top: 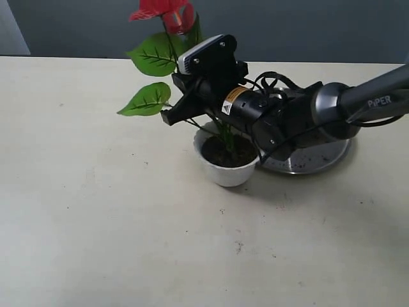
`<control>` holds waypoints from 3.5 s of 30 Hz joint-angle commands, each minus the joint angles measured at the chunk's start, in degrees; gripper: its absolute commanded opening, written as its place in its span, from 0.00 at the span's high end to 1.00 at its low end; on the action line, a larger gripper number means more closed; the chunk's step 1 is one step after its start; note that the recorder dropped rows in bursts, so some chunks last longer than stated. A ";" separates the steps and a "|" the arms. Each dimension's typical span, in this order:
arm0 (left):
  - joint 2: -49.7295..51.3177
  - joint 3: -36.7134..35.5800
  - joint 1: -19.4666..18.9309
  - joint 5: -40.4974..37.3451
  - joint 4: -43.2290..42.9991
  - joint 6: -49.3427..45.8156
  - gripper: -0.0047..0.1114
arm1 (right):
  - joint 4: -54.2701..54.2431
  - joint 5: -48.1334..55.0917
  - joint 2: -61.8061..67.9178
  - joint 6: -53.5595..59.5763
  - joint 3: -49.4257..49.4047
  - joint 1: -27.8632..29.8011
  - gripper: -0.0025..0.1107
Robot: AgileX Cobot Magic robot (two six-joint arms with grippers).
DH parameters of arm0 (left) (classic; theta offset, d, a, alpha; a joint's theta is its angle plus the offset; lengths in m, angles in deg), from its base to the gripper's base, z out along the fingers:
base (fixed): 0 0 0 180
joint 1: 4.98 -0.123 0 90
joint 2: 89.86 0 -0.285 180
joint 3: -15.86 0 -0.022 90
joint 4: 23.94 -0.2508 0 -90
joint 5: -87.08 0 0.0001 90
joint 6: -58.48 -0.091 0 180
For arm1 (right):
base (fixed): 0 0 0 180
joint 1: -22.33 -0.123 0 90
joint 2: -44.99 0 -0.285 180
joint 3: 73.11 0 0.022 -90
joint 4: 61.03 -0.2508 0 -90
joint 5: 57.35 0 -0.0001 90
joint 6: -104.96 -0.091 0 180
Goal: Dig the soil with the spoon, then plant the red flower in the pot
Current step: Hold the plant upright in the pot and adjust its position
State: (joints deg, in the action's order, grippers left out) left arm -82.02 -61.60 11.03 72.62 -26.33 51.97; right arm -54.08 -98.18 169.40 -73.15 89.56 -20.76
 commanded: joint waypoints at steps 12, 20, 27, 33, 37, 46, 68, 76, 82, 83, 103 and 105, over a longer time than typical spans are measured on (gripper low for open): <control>-0.05 0.25 0.21 0.69 0.10 0.09 0.96 | -0.70 -2.53 -1.43 -0.40 -0.26 -0.37 0.98; -0.05 0.25 0.21 0.69 0.10 0.09 0.96 | -0.68 8.30 -4.70 -0.11 -0.26 -0.37 0.98; -0.05 0.25 0.21 0.69 0.10 0.09 0.96 | -0.68 9.07 -4.70 -0.11 -0.84 -0.37 0.98; -0.05 0.25 0.21 0.69 0.10 0.09 0.96 | -0.68 3.69 -4.70 0.03 -3.73 -0.37 0.98; -0.05 0.25 0.21 0.69 0.10 0.09 0.96 | -0.68 0.57 -4.70 1.68 -3.73 -0.37 0.98; -0.05 0.25 0.21 0.69 0.10 0.09 0.96 | -1.07 -6.60 -4.70 2.48 -6.25 -0.37 0.98; -0.05 0.25 0.21 0.69 0.10 0.09 0.96 | -0.79 -15.43 -4.70 -3.11 -9.90 -0.37 0.98; -0.05 0.25 0.21 0.69 0.10 0.09 0.96 | -3.67 -12.48 -4.70 -6.48 -9.90 -0.37 0.98; -0.05 0.25 0.21 0.69 0.10 0.09 0.96 | -3.67 -11.74 -4.70 -6.48 -9.90 -0.37 0.98; -0.05 0.25 0.21 0.69 0.10 0.09 0.96 | -3.67 -11.60 -4.70 -6.48 -9.90 -0.37 0.98; -0.05 0.25 0.21 0.69 0.10 0.09 0.96 | 5.68 -9.62 -5.65 -16.86 -9.90 -0.37 0.71; -0.05 0.25 0.21 0.69 0.10 0.09 0.96 | 3.83 -8.95 -5.86 -16.63 -9.90 -0.25 0.57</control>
State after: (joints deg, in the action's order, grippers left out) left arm -82.02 -61.60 11.03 72.62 -26.33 51.97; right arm -49.29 -108.26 164.49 -89.20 79.94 -20.87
